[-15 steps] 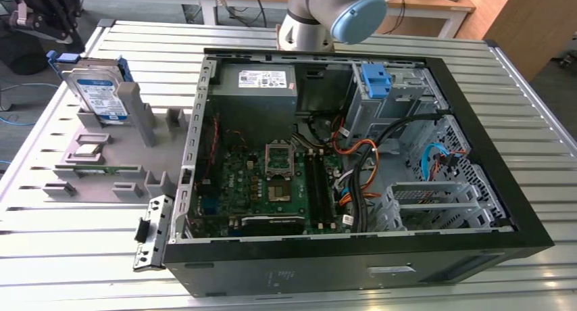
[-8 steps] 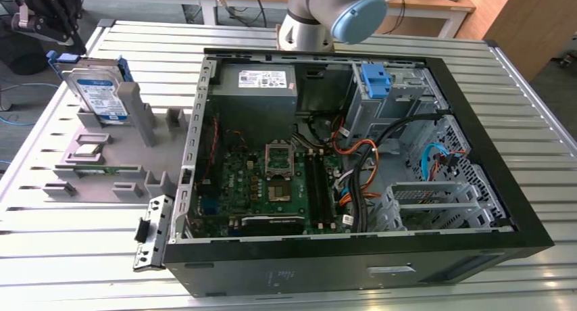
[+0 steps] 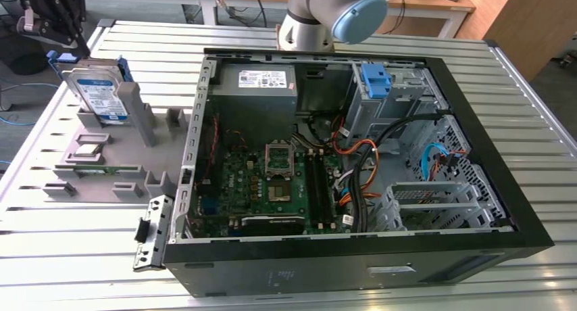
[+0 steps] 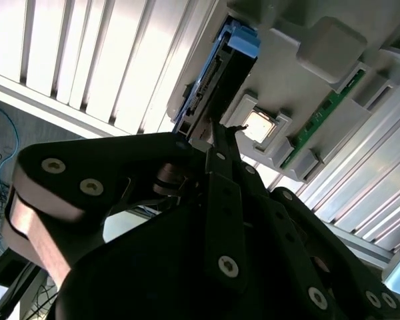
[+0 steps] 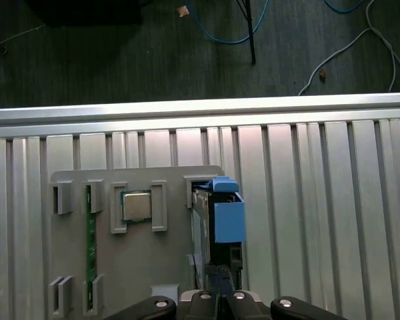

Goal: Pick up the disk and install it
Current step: 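Pick up the disk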

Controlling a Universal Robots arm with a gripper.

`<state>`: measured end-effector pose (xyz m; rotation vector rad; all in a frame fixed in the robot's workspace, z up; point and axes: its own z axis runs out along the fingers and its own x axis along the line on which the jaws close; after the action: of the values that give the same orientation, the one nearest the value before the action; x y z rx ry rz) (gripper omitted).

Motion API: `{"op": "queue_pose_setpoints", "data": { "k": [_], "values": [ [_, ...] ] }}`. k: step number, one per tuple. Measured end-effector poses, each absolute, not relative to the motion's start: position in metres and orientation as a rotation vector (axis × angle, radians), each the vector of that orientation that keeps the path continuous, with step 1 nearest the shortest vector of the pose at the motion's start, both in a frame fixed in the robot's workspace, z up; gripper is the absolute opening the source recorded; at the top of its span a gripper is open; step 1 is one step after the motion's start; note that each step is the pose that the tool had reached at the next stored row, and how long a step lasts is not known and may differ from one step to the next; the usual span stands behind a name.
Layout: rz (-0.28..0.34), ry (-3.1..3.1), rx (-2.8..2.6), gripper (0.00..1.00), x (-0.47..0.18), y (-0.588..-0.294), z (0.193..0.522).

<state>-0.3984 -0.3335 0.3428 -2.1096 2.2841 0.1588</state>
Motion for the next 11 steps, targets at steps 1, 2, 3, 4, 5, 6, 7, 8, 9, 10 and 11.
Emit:
{"op": "queue_pose_setpoints", "data": {
  "k": [1, 2, 3, 4, 5, 6, 7, 8, 9, 10, 11],
  "values": [
    [0.159, 2.284, -2.110, 0.11, -0.3977, -0.3335, 0.3425],
    [0.159, 2.284, -2.109, 0.11, -0.3969, -0.3335, 0.3423],
    [0.160, 2.284, -2.109, 0.11, -0.3961, -0.3335, 0.3418],
    [0.160, 2.284, -2.109, 0.11, -0.3955, -0.3335, 0.3413],
    [0.160, 2.283, -2.109, 0.11, -0.3953, -0.3334, 0.3406],
    [0.160, 2.284, -2.109, 0.11, -0.3951, -0.3334, 0.3401],
    [0.160, 2.284, -2.109, 0.11, -0.3951, -0.3334, 0.3400],
    [0.161, 2.283, -2.109, 0.11, -0.3951, -0.3335, 0.3399],
    [0.161, 2.283, -2.109, 0.11, -0.3951, -0.3335, 0.3400],
    [0.161, 2.283, -2.109, 0.11, -0.3951, -0.3335, 0.3399],
    [0.161, 2.283, -2.109, 0.11, -0.3951, -0.3335, 0.3398]
  ]
}}
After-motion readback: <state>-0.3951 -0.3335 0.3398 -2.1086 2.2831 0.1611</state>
